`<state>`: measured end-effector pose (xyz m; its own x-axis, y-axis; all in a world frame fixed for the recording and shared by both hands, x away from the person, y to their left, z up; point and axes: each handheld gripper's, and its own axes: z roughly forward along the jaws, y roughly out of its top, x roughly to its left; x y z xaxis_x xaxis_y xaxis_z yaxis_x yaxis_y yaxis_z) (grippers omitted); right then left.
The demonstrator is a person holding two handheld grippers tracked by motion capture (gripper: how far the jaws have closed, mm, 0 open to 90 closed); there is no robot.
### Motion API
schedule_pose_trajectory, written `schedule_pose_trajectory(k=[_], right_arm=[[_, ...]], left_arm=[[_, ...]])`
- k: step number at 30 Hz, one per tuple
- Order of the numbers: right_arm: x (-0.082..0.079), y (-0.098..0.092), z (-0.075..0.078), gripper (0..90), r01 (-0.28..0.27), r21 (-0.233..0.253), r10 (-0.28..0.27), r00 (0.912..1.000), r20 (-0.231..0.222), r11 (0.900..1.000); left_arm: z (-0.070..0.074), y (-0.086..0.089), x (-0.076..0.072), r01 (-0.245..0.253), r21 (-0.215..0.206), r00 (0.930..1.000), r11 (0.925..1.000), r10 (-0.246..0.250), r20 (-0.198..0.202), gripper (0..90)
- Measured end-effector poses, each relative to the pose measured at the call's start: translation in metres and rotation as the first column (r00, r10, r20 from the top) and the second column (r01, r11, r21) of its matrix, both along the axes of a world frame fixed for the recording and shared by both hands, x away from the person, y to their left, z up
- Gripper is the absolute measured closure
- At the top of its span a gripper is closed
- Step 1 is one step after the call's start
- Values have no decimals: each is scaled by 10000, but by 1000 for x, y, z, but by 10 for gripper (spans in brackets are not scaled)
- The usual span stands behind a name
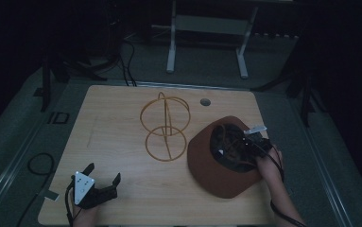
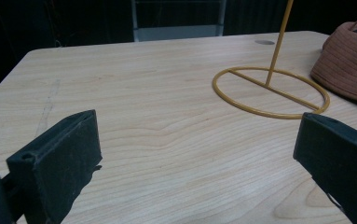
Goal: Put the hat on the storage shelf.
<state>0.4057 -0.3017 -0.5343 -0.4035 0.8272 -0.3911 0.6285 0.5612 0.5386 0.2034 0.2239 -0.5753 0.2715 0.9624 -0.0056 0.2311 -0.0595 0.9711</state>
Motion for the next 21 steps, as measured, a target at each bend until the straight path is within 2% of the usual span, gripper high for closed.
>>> schedule_pose_trajectory(k=[1,2,7,11,15,17,21], right_arm=[[-1,1,0,813,-47,-280,49,10000,65,9996],[-2,0,2,834,31,-247,-25,9997,237,9997],[-7,-14,17,842,234,931,-292,9977,610,9954],[-15,-23,34,842,252,1946,-432,9951,891,9806],[-24,-30,53,842,117,2805,-497,9904,1289,9598],[-29,-33,62,843,-7,3108,-495,9869,1535,9505],[-40,-35,80,843,-226,3432,-521,9770,2069,9390]], left_arm=[[0,0,0,-5,11,10000,10000,5,10,12],[0,0,0,-64,45,10000,10000,63,33,12],[1,1,0,-250,7,9996,9997,250,-116,12],[1,1,1,-195,-186,9996,9996,192,-186,12],[5,-2,0,-54,-303,9997,9995,47,-248,12],[8,-4,-1,108,-402,9994,9991,-121,-318,12],[18,-11,-2,432,-440,9980,9981,-452,-450,12]])
